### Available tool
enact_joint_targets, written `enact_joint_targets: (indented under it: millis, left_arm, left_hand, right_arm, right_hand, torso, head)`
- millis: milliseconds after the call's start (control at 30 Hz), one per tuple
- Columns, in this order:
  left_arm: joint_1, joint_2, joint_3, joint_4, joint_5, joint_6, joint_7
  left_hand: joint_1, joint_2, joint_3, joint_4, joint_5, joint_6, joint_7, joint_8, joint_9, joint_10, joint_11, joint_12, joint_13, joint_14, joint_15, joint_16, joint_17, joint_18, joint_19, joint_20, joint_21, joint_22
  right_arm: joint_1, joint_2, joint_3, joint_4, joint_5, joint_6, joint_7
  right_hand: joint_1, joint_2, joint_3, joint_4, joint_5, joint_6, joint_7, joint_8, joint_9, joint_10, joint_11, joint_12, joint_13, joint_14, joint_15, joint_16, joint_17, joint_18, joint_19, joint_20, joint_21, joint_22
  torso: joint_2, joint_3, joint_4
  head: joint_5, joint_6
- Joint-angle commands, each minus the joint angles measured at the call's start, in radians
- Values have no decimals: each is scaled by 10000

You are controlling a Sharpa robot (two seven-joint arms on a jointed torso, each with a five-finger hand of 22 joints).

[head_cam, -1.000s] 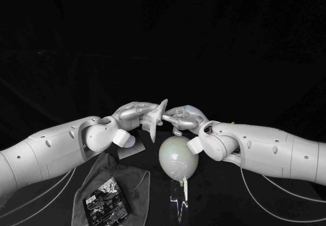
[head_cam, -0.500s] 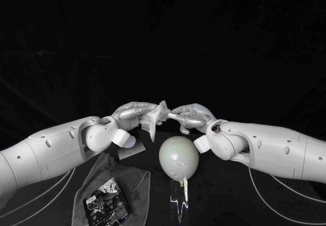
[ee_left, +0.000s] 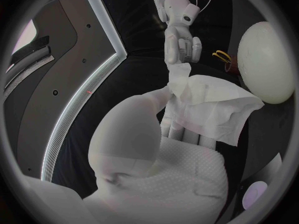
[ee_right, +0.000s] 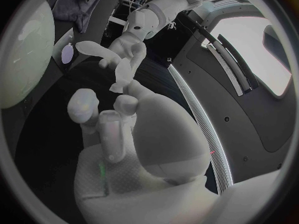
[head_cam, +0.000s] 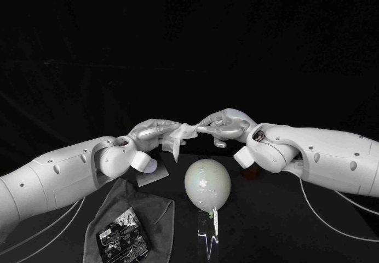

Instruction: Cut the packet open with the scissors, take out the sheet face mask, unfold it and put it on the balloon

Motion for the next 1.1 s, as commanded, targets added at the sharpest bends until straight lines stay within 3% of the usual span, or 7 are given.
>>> enact_joint_targets:
  millis: [33,267,367,933,1100]
  left_arm:
    - [15,28,10,2,-406,-377,164]
    - [14,38,8,-9,-534,-431,128]
    - [14,32,6,0,-566,-409,113]
    - [15,1,0,87,-787,-230,-112]
    - [16,26,-1,87,-863,-294,-230]
  left_hand:
    - [-42,-38,85,-6,34,63,-7,51,112,-66,-1,5,9,-169,15,112,57,-162,-92,4,61,44]
    - [-158,-62,190,-81,35,27,-3,110,199,-114,16,23,20,-579,65,439,212,-194,-331,55,153,144]
    - [-179,-73,203,-98,33,25,-4,125,217,-122,17,27,22,-643,71,507,241,-198,-371,64,171,164]
    - [-362,-100,380,-172,37,-45,36,225,358,-313,86,4,17,-1412,198,884,367,-237,-799,186,164,226]
    - [-422,-91,524,-167,34,-94,88,250,411,-393,129,3,17,-1443,240,627,120,-131,-788,206,120,186]
  right_arm:
    - [208,6,1,-80,-996,1147,-994]
    - [748,223,3,-631,-1861,2431,-2057]
    - [904,338,3,-937,-2198,2720,-2378]
    - [1569,1212,5,-2591,-3573,3469,-3034]
    - [1724,1436,5,-2796,-3832,3609,-3086]
  right_hand:
    - [-106,-4,148,-62,25,-42,-38,444,458,727,-650,1601,2265,19,-29,47,286,-8,-84,13,4,1133]
    - [-170,-58,311,-150,25,-65,-32,511,487,730,-648,1605,2288,19,-31,40,273,-9,-83,12,47,1133]
    - [-214,-89,407,-198,25,-77,-30,548,503,726,-648,1595,2285,37,-33,39,293,-17,-57,11,103,1142]
    - [-578,-280,951,-436,23,-141,-35,733,581,751,-657,1545,2289,123,-45,39,374,-48,46,3,343,1181]
    - [-616,-304,1000,-462,23,-144,-38,751,589,761,-659,1550,2302,134,-47,40,387,-52,59,1,369,1187]
  torso:
    - [5,-2,3]
    - [13,-1,11]
    - [13,-5,5]
    - [18,1,7]
    - [7,-7,-7]
  head:
    - [9,4]
    - [18,-1]
    - [28,-9]
    - [29,-73]
    - [-11,-75]
